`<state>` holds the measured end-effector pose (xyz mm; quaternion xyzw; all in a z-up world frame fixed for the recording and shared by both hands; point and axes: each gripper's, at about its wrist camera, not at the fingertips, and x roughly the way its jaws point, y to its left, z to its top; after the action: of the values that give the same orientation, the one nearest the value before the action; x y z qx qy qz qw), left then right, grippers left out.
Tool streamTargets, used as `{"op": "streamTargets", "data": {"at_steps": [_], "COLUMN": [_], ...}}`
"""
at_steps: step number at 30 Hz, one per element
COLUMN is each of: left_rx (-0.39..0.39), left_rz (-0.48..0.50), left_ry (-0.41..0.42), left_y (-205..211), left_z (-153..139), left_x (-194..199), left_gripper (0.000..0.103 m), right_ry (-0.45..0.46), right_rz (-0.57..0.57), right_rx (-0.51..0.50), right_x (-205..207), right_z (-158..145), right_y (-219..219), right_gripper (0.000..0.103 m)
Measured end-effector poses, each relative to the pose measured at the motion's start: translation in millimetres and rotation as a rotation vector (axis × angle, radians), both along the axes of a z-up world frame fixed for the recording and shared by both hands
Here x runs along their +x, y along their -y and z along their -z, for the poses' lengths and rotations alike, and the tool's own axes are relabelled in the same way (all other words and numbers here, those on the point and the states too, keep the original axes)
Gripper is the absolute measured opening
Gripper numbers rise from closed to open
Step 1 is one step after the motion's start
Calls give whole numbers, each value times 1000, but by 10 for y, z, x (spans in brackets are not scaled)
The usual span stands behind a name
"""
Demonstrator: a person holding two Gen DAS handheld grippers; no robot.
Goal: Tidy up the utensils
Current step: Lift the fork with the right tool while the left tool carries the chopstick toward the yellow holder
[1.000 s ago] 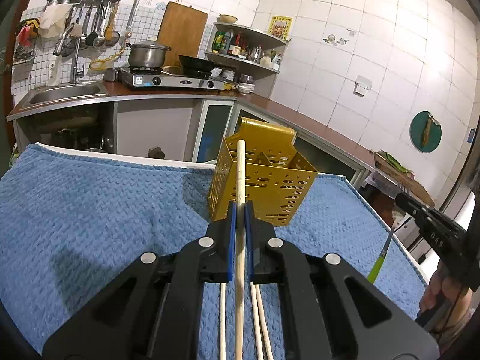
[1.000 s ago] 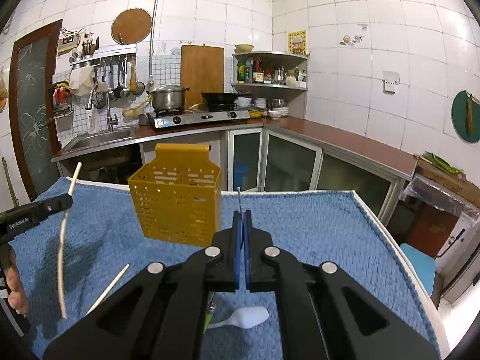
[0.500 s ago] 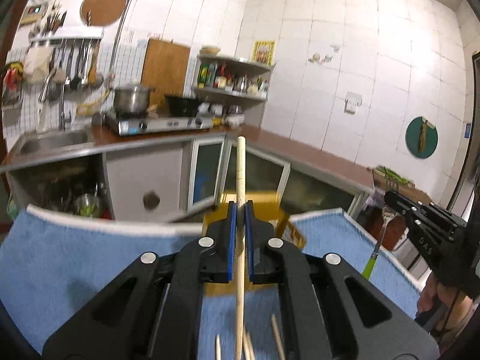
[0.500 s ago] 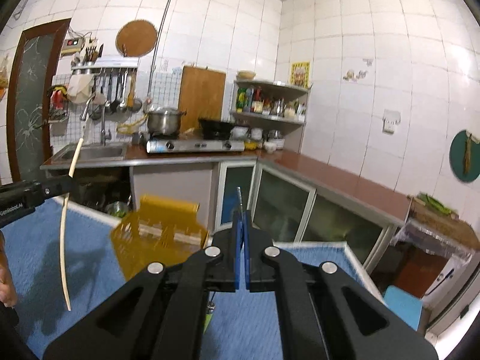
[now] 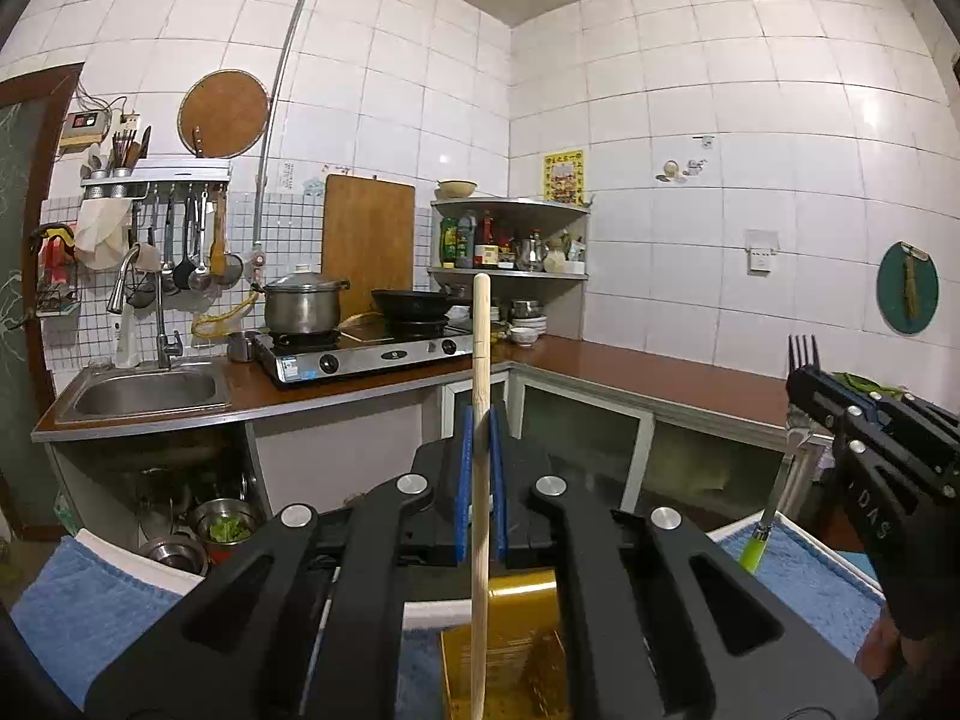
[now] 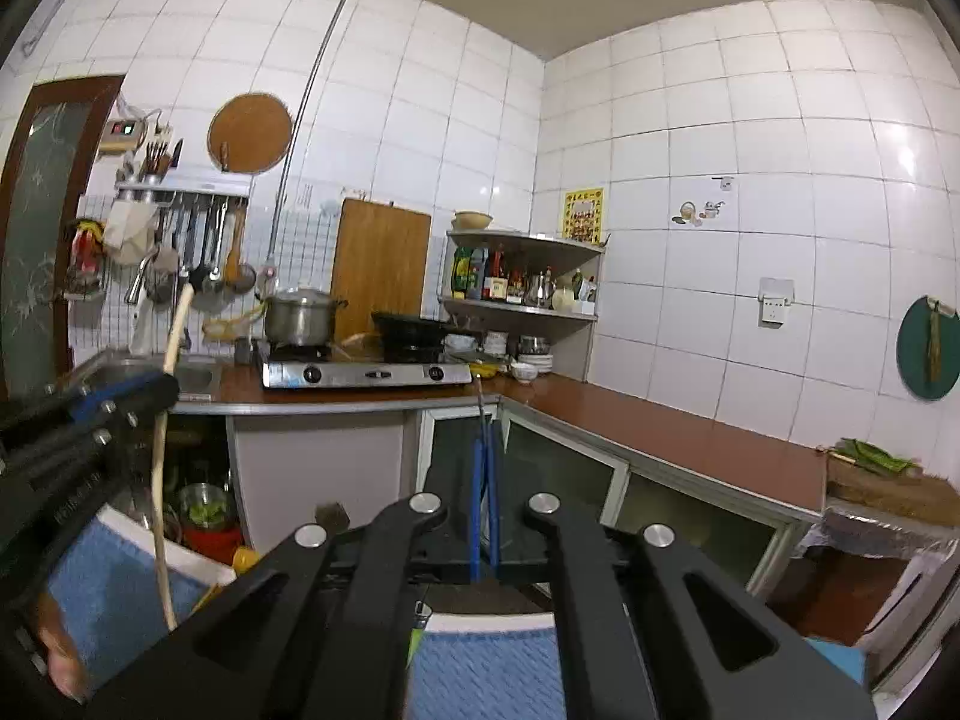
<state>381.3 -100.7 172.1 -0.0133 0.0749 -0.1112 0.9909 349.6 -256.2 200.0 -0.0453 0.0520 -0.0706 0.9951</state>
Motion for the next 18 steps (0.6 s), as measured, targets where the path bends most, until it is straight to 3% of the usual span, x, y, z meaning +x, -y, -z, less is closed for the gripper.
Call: {"op": "streamTargets", "data": {"at_steps": [5, 18], "left_rx": [-45, -1], "left_rz": [-3, 49], "left_ry": [-18, -77], "left_y": [-21, -47], "left_z": [204, 729], "left_x": [215, 365], "left_gripper": [4, 4], "right_ry": [-11, -143], "right_rz": [-5, -65], "right_rx": [-13, -4], "right_x": [187, 389], "right_z": [208, 919], "right_y": [-37, -30], "right_gripper": [1, 1]}}
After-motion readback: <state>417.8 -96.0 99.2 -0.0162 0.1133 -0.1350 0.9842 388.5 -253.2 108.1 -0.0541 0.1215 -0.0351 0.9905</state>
